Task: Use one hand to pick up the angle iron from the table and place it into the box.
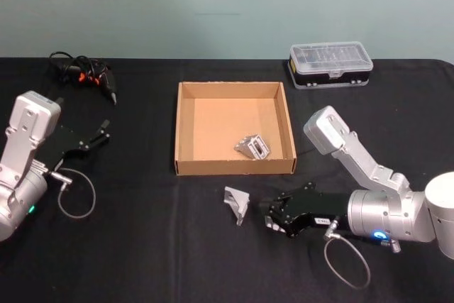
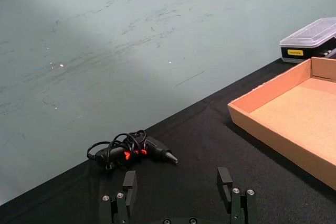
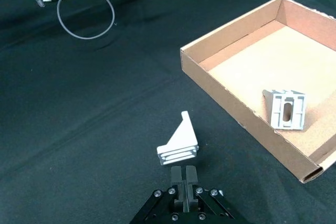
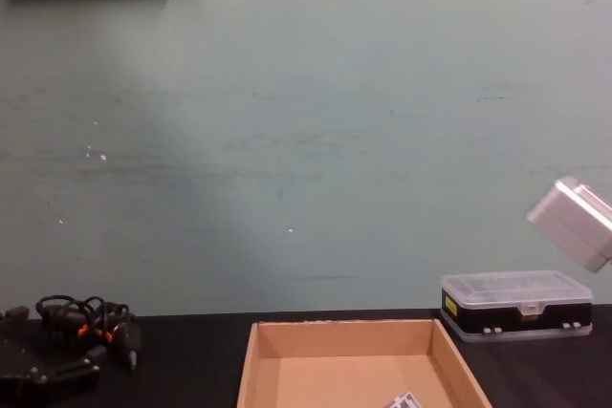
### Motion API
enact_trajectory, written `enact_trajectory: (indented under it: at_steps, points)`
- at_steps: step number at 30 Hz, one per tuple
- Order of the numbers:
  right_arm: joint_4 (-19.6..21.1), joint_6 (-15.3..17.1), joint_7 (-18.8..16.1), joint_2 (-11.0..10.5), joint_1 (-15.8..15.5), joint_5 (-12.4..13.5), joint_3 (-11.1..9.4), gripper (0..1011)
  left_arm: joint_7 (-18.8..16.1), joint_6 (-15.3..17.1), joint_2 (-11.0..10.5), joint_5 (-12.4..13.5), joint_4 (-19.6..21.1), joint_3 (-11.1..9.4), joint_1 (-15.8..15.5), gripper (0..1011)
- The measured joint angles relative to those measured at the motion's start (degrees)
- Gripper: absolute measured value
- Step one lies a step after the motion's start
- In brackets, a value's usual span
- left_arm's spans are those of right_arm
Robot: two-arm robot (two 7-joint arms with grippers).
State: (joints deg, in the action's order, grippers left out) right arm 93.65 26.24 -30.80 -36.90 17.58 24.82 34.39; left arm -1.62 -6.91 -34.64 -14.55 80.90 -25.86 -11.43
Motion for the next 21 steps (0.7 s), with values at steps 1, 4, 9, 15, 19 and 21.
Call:
enact_trajectory:
  at_steps: [1,4,9,15,19,21]
  points:
    - [0.0,0.0,0.0,0.0,0.0,0.0,0.0,52,0.0,0.0,0.0,0.0,0.0,0.0,0.0,1000]
    - [0.0,0.0,0.0,0.0,0.0,0.0,0.0,46,0.0,0.0,0.0,0.0,0.0,0.0,0.0,1000]
    - [0.1,0.1,0.1,-0.1,0.0,0.0,-0.2,46,0.0,0.0,0.0,0.0,0.0,0.0,0.0,1000]
    - [1.0,-0.1,1.2,-0.1,0.0,1.0,-2.3,46,0.0,0.0,0.0,0.0,0.0,0.0,0.0,1000]
    - [1.5,-0.4,2.0,-0.1,0.3,1.7,-3.6,46,0.0,0.0,0.0,0.0,0.0,0.0,0.0,1000]
    - [1.7,-0.7,2.5,0.0,0.7,2.0,-4.5,46,0.0,0.0,0.0,0.0,0.0,0.0,0.0,1000]
